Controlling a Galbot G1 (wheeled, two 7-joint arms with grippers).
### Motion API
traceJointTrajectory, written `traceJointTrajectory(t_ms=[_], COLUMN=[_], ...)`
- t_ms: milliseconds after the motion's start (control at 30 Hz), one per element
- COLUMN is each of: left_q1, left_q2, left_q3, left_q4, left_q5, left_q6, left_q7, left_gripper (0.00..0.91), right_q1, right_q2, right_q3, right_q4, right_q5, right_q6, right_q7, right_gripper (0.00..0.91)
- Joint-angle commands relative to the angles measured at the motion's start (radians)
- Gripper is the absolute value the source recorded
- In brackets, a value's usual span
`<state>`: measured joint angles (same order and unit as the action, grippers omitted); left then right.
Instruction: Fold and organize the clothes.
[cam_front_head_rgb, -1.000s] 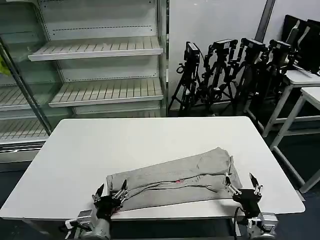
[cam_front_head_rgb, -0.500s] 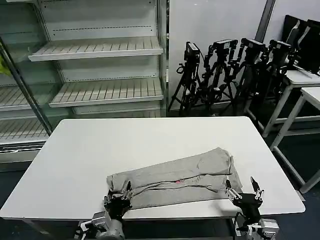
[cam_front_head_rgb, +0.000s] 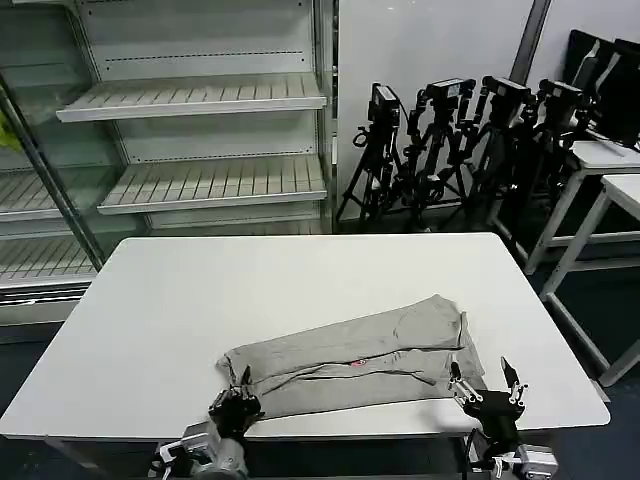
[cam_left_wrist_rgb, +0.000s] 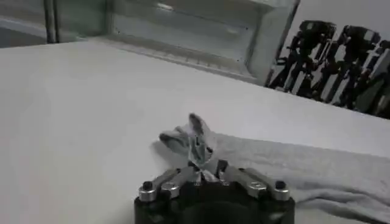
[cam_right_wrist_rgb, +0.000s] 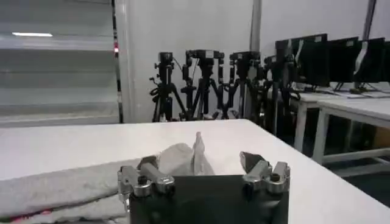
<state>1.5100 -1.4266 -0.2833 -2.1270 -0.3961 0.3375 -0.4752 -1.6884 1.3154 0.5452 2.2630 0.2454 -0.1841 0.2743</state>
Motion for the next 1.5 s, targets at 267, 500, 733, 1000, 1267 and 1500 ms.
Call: traceJointTrajectory(t_ms=[267, 500, 733, 1000, 1267, 1500], left_q1=[-0.007, -0.045, -0.09, -0.105, -0.163, -0.219], left_q2=[0.146, 0.308, 0.416, 0.289, 0.088, -0.023], left_q3=[-0.277, -0.485, -0.574, -0.424, -0.214, -0.048], left_q4=[-0.097, -0.028, -0.04, -0.202, -0.196, -0.118], left_q5=[-0.316, -0.481, -0.689, -0.96, -1.065, -0.959], left_q6=[0.014, 0.029, 0.067, 0.11, 0.114, 0.1], left_q7=[0.002, 0.014, 0.013, -0.01, -0.04, -0.04], left_gripper=[0.04, 0.03, 0.04, 0.04, 0.03, 0.03], right_q1=[-0.012, -0.021, -0.037, -0.077, -0.098, -0.087], right_q2=[0.026, 0.023, 0.007, -0.003, -0.003, 0.014], right_q3=[0.0, 0.002, 0.017, 0.032, 0.04, 0.019], right_q4=[0.017, 0.022, 0.034, 0.052, 0.06, 0.057], right_q5=[-0.006, -0.004, 0.006, 0.009, 0.009, -0.001], right_q6=[0.0, 0.001, 0.003, 0.007, 0.01, 0.01], right_q7=[0.004, 0.004, 0.004, 0.004, 0.005, 0.006], right_gripper=[0.907, 0.907, 0.907, 0.907, 0.907, 0.907])
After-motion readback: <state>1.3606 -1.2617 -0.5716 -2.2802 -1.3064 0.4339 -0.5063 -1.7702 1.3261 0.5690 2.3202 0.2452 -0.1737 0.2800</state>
